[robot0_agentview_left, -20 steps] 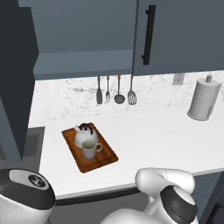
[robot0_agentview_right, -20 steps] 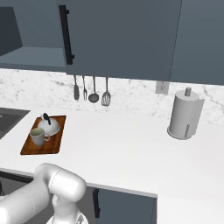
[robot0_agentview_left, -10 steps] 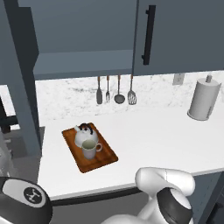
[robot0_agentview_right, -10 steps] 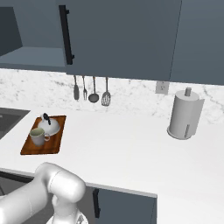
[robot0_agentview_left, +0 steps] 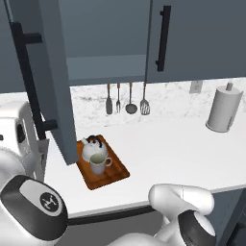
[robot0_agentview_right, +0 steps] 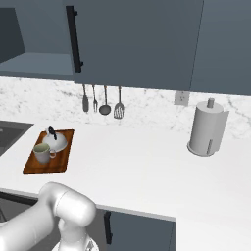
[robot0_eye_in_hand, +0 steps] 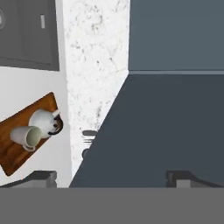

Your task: Pick the kettle from the counter and place it on the tray. Then pick the mug from the cabinet and place it on the tray. Then close the cabinet doors.

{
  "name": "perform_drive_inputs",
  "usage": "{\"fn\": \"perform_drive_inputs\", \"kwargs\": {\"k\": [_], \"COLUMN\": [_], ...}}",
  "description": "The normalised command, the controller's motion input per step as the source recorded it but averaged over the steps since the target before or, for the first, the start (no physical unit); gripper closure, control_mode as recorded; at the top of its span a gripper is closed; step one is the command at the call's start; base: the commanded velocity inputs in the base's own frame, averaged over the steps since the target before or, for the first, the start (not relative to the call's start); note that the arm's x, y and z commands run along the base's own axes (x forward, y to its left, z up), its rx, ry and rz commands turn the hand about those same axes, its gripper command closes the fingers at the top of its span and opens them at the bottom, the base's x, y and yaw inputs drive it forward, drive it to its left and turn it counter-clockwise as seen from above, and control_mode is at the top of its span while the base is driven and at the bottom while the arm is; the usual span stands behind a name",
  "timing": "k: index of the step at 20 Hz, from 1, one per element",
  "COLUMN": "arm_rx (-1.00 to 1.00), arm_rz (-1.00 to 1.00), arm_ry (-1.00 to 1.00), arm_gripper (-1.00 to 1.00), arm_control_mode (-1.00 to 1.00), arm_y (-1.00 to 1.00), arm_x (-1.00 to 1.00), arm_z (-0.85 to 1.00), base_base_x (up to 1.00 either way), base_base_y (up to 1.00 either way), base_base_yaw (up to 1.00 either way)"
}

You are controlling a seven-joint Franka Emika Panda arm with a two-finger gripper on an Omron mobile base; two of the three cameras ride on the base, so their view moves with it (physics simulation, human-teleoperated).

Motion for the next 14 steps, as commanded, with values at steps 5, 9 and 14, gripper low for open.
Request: {"fn": "perform_drive_inputs", "kwargs": {"k": [5,9,14], "arm_rx": [0.0,0.0,0.0], "arm_rz": [-0.1,-0.11,-0.11], "arm_ry": [0.0,0.0,0.0], "arm_gripper": [-1.0,-1.0,-1.0], "arm_control_mode": [-1.0,-1.0,-1.0], "arm_y": [-0.69,-0.78,-0.78], "arm_x": [0.41,0.4,0.49], "arm_z": [0.0,0.0,0.0], "base_base_x": [0.0,0.0,0.0], "base_base_y": [0.0,0.0,0.0], "base_base_yaw": [0.0,0.0,0.0]}}
